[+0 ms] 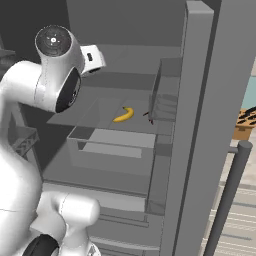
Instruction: Open the fridge, remove the banana, lemon wedge, and fish, and place them on any counter.
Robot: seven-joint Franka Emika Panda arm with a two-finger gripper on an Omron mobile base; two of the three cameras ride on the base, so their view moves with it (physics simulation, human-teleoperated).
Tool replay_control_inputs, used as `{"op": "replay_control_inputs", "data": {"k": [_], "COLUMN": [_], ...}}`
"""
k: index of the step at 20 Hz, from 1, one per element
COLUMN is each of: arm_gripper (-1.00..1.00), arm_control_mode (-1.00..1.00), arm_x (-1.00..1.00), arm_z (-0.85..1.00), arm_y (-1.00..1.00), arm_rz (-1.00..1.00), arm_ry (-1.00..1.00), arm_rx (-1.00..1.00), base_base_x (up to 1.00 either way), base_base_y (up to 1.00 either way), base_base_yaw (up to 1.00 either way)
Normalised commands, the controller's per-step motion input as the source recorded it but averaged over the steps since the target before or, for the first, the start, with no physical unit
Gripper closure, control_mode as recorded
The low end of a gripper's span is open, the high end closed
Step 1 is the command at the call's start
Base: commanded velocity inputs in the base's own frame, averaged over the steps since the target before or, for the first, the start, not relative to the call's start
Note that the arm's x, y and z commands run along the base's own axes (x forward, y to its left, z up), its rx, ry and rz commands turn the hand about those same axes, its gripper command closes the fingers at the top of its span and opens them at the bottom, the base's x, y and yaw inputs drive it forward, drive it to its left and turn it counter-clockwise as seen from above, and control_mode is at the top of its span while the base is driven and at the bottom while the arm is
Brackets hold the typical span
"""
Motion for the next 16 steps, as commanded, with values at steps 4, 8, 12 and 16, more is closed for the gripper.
{"op": "replay_control_inputs", "data": {"k": [4,8,12,16], "arm_gripper": [1.00,1.00,1.00,1.00], "arm_control_mode": [-1.00,-1.00,-1.00,-1.00], "arm_x": [-0.94,-0.65,-0.45,-0.37], "arm_z": [-0.14,-0.25,-0.14,-0.01], "arm_y": [0.08,0.00,0.00,0.00], "arm_rz": [-0.07,-0.16,-0.24,-0.22], "arm_ry": [0.01,-0.02,-0.04,0.00], "arm_rx": [0.00,0.00,0.00,0.00], "base_base_x": [0.00,0.00,0.00,0.00], "base_base_y": [0.00,0.00,0.00,0.00], "base_base_yaw": [0.00,0.00,0.00,0.00]}}
